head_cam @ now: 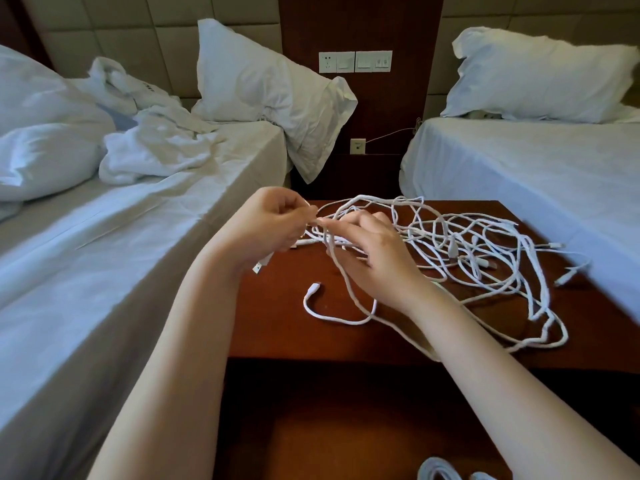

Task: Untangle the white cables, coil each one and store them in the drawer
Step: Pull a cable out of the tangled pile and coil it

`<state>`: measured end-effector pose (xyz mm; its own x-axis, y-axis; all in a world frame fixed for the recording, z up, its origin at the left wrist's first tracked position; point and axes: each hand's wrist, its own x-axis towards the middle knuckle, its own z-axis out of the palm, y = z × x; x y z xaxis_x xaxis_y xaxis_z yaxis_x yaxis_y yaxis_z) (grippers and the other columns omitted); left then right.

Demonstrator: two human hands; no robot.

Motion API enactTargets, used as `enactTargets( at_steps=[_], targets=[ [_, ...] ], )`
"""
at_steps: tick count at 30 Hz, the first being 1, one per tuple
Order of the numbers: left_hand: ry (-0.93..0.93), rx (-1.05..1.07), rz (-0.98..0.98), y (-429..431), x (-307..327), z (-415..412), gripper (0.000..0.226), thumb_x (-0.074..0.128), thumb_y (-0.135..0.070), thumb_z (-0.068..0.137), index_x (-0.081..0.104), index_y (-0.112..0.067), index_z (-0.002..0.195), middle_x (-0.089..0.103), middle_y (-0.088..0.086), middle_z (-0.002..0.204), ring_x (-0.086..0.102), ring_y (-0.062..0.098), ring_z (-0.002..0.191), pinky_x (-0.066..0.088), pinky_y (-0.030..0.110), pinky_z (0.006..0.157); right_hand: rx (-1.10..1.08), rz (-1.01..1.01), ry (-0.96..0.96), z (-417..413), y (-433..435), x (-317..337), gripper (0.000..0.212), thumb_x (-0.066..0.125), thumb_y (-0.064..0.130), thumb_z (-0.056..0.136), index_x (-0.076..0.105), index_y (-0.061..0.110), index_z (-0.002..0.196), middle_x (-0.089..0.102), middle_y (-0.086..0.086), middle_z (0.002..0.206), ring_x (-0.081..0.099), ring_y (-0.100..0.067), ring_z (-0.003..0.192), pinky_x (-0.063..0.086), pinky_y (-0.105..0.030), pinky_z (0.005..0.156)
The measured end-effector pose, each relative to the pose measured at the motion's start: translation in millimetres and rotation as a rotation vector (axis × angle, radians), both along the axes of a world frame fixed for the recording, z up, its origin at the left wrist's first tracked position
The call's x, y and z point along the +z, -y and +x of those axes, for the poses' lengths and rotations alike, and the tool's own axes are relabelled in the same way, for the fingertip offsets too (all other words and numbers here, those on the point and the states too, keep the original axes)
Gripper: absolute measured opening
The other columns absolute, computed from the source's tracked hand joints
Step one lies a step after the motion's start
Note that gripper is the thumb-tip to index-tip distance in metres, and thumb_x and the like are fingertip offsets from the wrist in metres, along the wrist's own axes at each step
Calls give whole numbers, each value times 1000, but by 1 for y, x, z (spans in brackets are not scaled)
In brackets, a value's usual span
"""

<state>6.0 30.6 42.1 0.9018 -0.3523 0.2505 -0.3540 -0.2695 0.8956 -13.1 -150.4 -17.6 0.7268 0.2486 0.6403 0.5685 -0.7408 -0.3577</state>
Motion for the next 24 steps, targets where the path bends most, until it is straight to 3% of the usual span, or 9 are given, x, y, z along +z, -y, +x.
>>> enactTargets(
  at_steps=[2,4,8,13,15,17,19,22,24],
  targets=[
    [-7,-29,-79,2,3,-2,33,50,-6,98,51,-8,64,34,-7,45,26,6,40,23,15,38,-2,12,-88,1,-1,-1,44,38,38,92,64,26,126,61,4,105,45,-16,96,38,-27,83],
    [-9,-39,-167,2,4,-3,33,48,-5,98,51,-6,66,33,-7,46,25,6,40,22,15,38,-44,-42,-156,1,-2,-8,43,38,24,91,65,23,124,62,0,106,47,-20,100,41,-33,85],
    [-13,5,-328,-1,4,2,32,47,-5,99,52,-4,68,32,-6,48,24,4,40,22,14,37,-130,-193,-150,5,7,-29,43,40,7,93,64,20,126,63,-2,105,53,-26,103,49,-42,78],
    [-38,54,-449,-1,-1,10,43,46,-6,99,51,-14,58,28,-1,52,22,6,40,20,16,37,-163,-174,-215,7,10,-21,51,37,2,92,59,23,133,63,-1,112,48,-22,114,44,-38,92],
    [-67,36,-441,-2,-3,12,50,47,-8,99,57,-21,52,30,-2,51,23,6,40,21,16,37,-174,-14,-139,3,8,-11,42,41,13,94,62,21,129,65,0,104,50,-20,108,43,-33,88],
    [-83,30,-439,-1,-4,12,49,47,-9,99,58,-21,53,31,-3,51,24,6,40,22,16,38,-112,159,-65,-2,3,-2,38,45,37,94,65,20,122,64,6,93,51,-14,95,43,-27,78],
    [-97,39,-440,0,-5,12,46,48,-10,99,57,-20,56,31,-6,48,24,5,39,22,15,38,-49,197,-180,-6,-4,3,44,56,52,89,63,24,121,56,12,87,49,-6,84,42,-23,73],
    [-99,62,-280,0,-8,12,31,56,-20,96,55,-12,66,31,-9,46,24,7,41,23,17,38,-137,-85,-341,-5,-12,-7,34,62,44,89,61,26,118,48,13,89,48,-8,89,46,-28,79],
    [-44,138,1,-4,-9,11,28,65,-32,89,60,-12,70,35,-7,48,28,9,42,27,19,40,-187,-91,-332,-2,-10,-15,15,58,33,93,65,25,104,52,11,90,52,-11,92,46,-29,78]
  ],
)
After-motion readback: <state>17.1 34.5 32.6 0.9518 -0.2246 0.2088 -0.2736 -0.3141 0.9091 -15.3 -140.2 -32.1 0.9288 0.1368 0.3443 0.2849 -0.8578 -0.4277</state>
